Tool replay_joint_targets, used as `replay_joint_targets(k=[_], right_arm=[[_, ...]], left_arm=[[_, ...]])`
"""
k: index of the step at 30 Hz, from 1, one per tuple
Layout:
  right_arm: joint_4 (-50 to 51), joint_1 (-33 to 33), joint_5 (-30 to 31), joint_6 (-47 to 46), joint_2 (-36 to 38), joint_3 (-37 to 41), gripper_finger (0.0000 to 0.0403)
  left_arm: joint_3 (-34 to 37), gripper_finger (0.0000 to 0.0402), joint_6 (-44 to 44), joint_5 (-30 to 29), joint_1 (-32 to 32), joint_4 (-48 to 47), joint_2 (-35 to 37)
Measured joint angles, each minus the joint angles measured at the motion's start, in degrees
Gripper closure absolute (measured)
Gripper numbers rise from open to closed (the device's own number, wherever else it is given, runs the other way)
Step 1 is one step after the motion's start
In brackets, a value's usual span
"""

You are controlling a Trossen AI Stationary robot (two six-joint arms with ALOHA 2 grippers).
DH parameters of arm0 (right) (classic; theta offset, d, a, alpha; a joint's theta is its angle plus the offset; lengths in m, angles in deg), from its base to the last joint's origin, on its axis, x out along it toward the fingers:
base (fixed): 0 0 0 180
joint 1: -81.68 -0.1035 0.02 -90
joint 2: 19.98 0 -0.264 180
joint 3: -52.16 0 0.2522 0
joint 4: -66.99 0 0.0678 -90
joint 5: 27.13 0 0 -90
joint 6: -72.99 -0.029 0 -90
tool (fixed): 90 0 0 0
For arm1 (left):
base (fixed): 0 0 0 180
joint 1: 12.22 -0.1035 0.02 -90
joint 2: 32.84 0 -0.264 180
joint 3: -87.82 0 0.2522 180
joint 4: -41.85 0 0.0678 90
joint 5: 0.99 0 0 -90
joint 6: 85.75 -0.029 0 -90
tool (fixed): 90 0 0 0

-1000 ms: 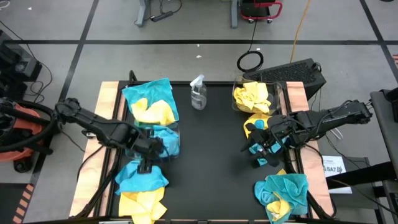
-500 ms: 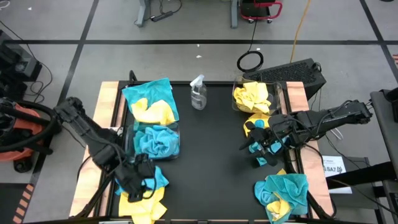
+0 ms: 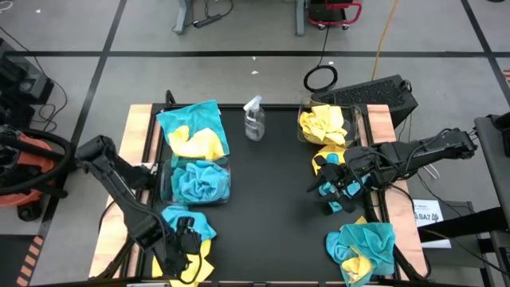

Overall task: Sort microfiber towel by color & place in baskets
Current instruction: Put the yellow towel into the top transparent bin

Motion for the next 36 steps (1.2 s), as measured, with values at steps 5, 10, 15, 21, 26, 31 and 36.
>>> replay_joint_targets(k=[5, 10, 15, 21, 26, 31, 36], right_arm=[[0.2, 0.0, 1.1, 2.0, 0.0, 0.0, 0.0209], [0.2, 0.0, 1.2, 3.2, -0.1, 0.0, 0.0209], [0.3, 0.0, 1.2, 4.5, -1.4, 0.0, 0.0209], [0.5, 0.0, 1.2, 4.7, -4.6, 0.0, 0.0209], [0.8, 0.0, 1.0, 4.7, -7.1, 0.0, 0.0209], [0.9, 0.0, 0.9, 5.9, -7.8, 0.0, 0.0209], [0.9, 0.0, 0.9, 7.2, -7.8, 0.0, 0.0209]], left_arm=[[0.0, 0.015, 0.1, 1.7, 1.0, 4.8, -4.6], [0.0, 0.015, 3.6, 4.0, 2.3, 7.7, -8.5], [0.0, 0.015, 6.0, 4.8, 3.9, 5.4, -11.3], [0.0, 0.015, 7.6, 4.1, 4.9, -3.4, -13.4], [0.0, 0.015, 7.1, 2.6, 4.8, -4.4, -15.1], [0.0, 0.0154, 7.0, -0.2, 4.7, -4.5, -16.4], [0.0, 0.0206, 7.1, -2.1, 4.7, -4.6, -16.6]])
